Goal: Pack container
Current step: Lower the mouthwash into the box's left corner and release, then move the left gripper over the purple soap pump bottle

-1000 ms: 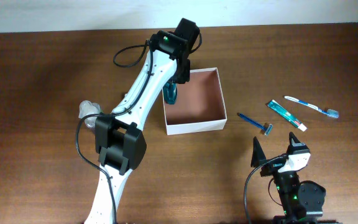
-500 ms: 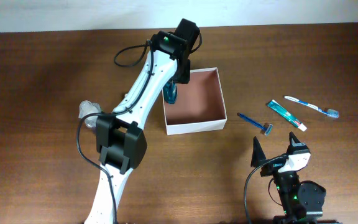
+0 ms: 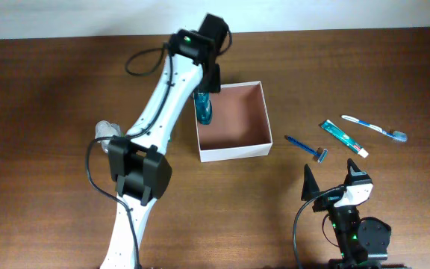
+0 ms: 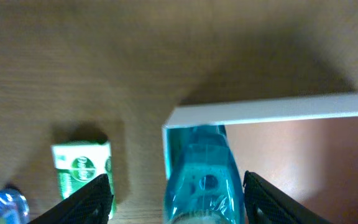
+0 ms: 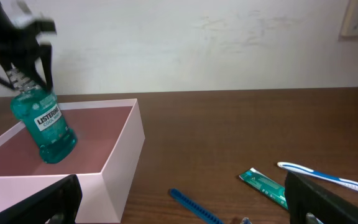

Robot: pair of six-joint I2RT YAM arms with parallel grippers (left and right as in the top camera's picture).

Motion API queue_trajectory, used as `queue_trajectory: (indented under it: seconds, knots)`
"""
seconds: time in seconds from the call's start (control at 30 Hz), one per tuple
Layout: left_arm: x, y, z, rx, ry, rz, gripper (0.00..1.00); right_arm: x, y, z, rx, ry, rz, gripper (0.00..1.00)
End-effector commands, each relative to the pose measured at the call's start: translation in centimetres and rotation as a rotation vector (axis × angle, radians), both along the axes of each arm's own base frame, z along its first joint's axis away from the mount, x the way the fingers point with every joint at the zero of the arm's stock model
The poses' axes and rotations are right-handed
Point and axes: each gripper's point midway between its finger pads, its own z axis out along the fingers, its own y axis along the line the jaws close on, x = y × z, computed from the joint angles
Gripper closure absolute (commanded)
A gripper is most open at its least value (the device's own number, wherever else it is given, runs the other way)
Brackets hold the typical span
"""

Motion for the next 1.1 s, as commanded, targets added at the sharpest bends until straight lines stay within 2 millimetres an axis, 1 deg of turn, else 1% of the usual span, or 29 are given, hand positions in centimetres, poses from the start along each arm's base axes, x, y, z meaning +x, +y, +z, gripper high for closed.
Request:
queue_trajectory:
  seconds: [0.0,0.03,0.07,0.17,0.3,0.4,0.43,0.5,0.6,0.73,0.87,0.97,1.07]
  knots:
    - [1.4,0.9,4.0,-0.017,-0.098,-0.007,0.31,0.0,-0.3,-0.2,-0.008,0.001,-0.013,0.01]
    - [1.5,0.9,5.0,-0.026,-0.117,-0.007,0.31,0.0,-0.3,-0.2,-0.008,0.001,-0.013,0.01]
    - [1.6,0.9,6.7,-0.042,-0.156,-0.008,0.31,0.0,-0.3,-0.2,-0.008,0.001,-0.013,0.01]
    - [1.5,0.7,10.0,-0.075,-0.226,-0.03,0.31,0.0,-0.3,-0.2,-0.008,0.001,-0.013,0.01]
    - [0.6,1.0,13.2,-0.103,-0.281,-0.033,0.31,0.0,-0.3,-0.2,-0.008,0.001,-0.013,0.01]
    - [-0.7,2.1,14.9,-0.106,-0.293,-0.024,0.3,0.0,-0.3,-0.2,-0.008,0.001,-0.013,0.01]
    - [-1.3,2.7,15.2,-0.101,-0.284,-0.018,0.28,0.0,-0.3,-0.2,-0.007,0.001,-0.013,0.01]
    - [-1.9,2.7,16.2,-0.133,-0.281,-0.09,0.0,0.0,-0.3,-0.2,-0.007,0.001,-0.013,0.01]
    - [-2.5,3.3,18.0,-0.193,-0.302,-0.09,0.01,0.0,-0.3,-0.2,-0.007,0.001,-0.013,0.01]
    - [-3.1,5.6,20.7,-0.166,-0.365,-0.12,0.01,0.0,-0.3,-0.2,-0.007,0.001,-0.013,0.01]
    - [-4.2,8.9,23.3,-0.143,-0.413,-0.076,0.01,0.0,-0.3,-0.2,-0.008,0.001,-0.013,0.01]
    - [-6.0,11.2,24.6,-0.145,-0.408,-0.025,0.01,0.0,-0.3,-0.2,-0.008,0.001,-0.013,0.01]
    - [-8.6,13.3,24.9,-0.119,-0.364,0.013,0.01,0.0,-0.3,-0.2,-0.008,0.001,-0.013,0.02]
